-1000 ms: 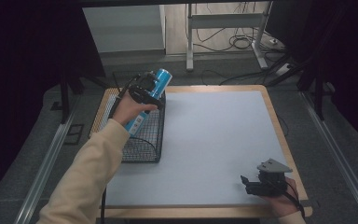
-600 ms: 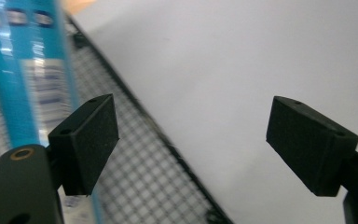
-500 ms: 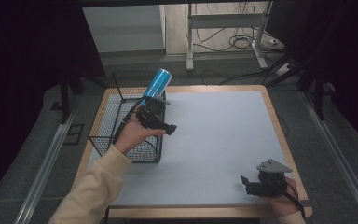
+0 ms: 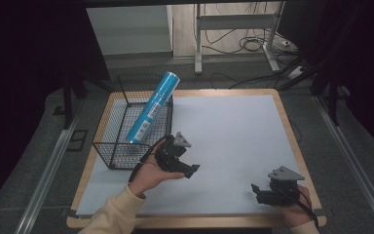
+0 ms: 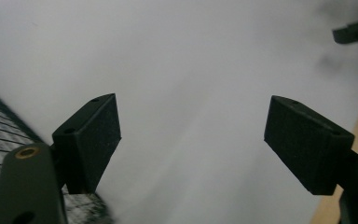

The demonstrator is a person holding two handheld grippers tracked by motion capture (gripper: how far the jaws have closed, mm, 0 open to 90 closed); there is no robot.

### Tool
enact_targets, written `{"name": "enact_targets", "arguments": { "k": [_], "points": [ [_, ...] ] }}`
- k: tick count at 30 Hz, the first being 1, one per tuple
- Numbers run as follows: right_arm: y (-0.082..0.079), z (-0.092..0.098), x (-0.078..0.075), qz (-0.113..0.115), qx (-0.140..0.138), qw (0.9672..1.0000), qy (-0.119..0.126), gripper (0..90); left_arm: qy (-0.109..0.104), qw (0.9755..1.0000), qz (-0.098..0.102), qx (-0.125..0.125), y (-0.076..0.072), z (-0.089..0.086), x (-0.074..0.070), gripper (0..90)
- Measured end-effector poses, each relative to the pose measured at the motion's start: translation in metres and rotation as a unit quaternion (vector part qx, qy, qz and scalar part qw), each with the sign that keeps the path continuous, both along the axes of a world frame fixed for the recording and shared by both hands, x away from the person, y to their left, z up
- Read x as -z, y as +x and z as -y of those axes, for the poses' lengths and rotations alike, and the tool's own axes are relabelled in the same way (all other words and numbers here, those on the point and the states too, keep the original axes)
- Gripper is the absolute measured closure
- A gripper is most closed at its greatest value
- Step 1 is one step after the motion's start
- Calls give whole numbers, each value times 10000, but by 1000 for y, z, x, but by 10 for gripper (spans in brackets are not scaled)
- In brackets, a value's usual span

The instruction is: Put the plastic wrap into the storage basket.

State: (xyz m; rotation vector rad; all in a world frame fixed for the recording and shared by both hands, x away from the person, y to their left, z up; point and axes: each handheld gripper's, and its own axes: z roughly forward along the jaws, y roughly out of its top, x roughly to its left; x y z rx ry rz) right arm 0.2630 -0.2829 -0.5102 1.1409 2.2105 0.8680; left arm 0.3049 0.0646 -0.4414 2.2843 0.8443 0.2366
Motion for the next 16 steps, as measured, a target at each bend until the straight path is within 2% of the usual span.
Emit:
{"name": "enact_targets", "arguments": {
  "k": [2, 4, 6, 16],
  "points": [
    [0, 0, 0, 5, -10, 10000, -2, 89, 63, 10000, -14, 70, -1, 1, 3, 180],
    [1, 0, 0, 8, -15, 10000, -13, 89, 5, 10000, 18, -10, -1, 1, 4, 181],
    [0, 0, 0, 30, -10, 10000, -15, 89, 48, 10000, -24, 43, -1, 1, 5, 180],
    [-1, 0, -3, 222, -23, 9997, 34, 89, -48, 10000, -57, -9, -3, 1, 8, 181]
  ]
}}
